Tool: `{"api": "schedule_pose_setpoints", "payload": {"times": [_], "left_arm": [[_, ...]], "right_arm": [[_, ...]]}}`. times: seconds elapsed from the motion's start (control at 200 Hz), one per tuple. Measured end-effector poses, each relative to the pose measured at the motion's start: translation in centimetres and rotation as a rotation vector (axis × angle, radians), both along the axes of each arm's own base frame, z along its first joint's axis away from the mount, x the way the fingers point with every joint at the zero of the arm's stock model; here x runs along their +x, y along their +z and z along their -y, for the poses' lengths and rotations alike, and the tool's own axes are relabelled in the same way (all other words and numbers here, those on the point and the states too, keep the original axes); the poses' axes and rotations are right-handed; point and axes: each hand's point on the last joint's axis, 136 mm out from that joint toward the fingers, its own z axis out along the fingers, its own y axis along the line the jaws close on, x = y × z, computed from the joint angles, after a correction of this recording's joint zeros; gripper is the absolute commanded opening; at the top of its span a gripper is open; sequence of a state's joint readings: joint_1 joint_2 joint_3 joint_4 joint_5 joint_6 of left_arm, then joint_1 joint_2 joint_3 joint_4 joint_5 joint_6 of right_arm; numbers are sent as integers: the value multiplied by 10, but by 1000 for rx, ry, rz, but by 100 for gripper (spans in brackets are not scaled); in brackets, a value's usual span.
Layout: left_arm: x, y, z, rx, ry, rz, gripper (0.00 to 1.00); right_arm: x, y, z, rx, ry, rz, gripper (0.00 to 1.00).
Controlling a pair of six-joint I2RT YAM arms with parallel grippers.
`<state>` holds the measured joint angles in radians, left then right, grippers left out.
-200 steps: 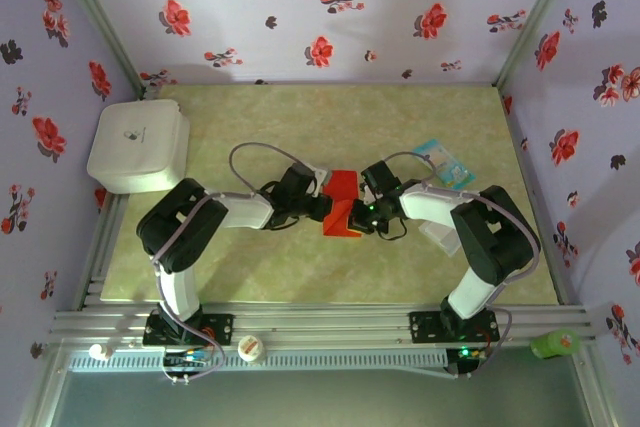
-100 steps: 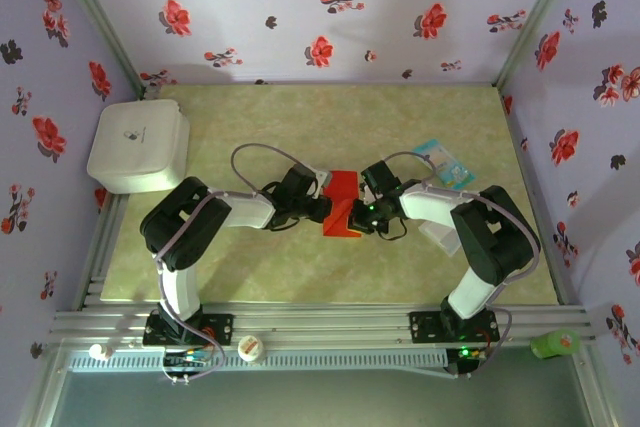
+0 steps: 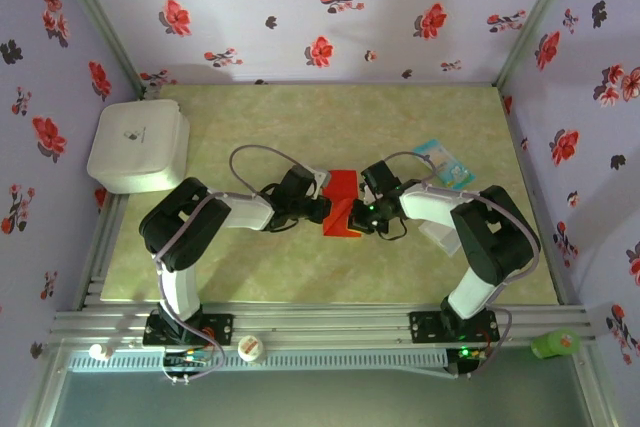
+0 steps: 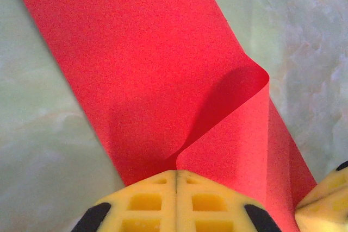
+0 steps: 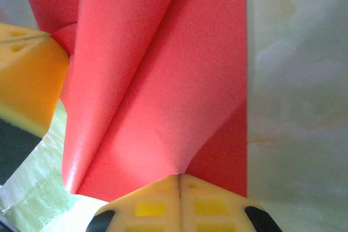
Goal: Fold a paper plane with a square sheet of paper (pick it up from the middle)
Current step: Fold the triangle a second time at the center of the table.
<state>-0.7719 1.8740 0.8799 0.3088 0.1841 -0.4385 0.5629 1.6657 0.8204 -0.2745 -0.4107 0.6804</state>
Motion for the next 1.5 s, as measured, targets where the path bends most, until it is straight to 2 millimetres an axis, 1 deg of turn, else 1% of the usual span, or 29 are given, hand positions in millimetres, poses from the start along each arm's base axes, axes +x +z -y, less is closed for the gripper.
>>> {"api": "schedule_pose_setpoints", "payload": {"times": [0.265,0.485,0.555,0.65,0.75,0.85,1.05,1.205,1.5], "left_arm": [[0,0,0,1,1,-1,0],[0,0,0,2,1,-1,0],[0,0,0,2,1,-2,0],[0,-1,0,2,2,-2,0],[1,-1,0,2,2,-2,0],[1,-1,0,1,2,-3,0],[1,-1,0,1,2,-3,0],[1,-1,0,1,2,-3,0],[1,-1,0,1,2,-3,0]], "right_arm": [[0,0,0,0,0,0,2],[1,2,1,2,-20,-3,4],[5,7,1,25,-55,12,4],[15,18,2,100,-130,44,2],[25,25,-5,189,-193,53,1],[32,29,-17,276,-228,49,0],[42,30,-33,396,-278,25,0],[47,29,-40,434,-288,16,0],[47,22,-42,436,-292,-1,0]]}}
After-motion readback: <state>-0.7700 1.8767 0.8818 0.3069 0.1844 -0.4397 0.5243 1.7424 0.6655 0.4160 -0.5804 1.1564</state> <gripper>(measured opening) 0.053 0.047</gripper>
